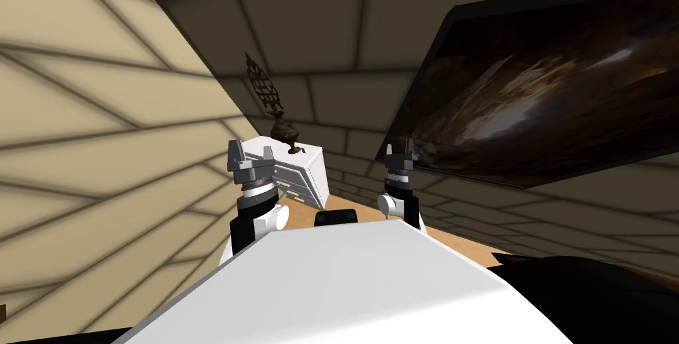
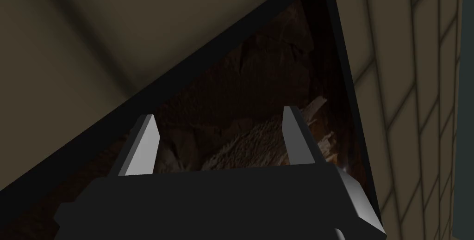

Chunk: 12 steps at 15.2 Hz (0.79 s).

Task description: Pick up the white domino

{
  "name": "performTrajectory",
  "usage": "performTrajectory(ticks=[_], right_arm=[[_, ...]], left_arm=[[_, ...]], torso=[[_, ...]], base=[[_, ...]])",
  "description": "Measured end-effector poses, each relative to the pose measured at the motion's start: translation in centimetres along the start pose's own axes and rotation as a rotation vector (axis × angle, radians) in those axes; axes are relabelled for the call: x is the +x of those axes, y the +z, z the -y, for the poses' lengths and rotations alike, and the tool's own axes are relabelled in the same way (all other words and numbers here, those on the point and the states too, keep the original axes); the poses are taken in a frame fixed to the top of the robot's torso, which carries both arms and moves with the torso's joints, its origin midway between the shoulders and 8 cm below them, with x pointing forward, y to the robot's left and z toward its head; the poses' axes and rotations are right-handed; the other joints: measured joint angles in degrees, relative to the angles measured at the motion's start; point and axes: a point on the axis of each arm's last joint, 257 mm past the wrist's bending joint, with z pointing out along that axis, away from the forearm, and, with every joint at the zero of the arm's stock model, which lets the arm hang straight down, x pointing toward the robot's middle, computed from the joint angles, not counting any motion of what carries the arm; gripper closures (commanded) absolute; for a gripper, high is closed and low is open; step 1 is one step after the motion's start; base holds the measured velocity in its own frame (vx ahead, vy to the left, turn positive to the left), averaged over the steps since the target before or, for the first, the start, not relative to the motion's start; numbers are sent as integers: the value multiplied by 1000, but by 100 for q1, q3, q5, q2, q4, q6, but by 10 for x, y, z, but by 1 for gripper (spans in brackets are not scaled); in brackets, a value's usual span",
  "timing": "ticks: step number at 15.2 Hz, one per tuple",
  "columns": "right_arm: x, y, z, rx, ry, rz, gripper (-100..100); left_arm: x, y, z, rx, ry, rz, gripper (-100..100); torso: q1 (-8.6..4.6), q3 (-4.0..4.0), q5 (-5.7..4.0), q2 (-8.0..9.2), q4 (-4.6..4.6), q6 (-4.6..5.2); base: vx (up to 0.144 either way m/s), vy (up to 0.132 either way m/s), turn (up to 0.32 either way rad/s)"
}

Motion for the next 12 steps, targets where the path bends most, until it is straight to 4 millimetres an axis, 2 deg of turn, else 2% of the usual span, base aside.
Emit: performTrajectory(ticks=[5, 12], right_arm=[[0, 0, 0, 0, 0, 0, 0], [0, 0, 0, 0, 0, 0, 0]], left_arm=[[11, 1, -4, -12, 31, -90, -100], [22, 4, -20, -51, 106, -230, -100]], torso=[[2, 1, 0, 3, 1, 1], [3, 3, 0, 5, 1, 3]], base=[[-6, -1, -38], [-12, -1, -89]])
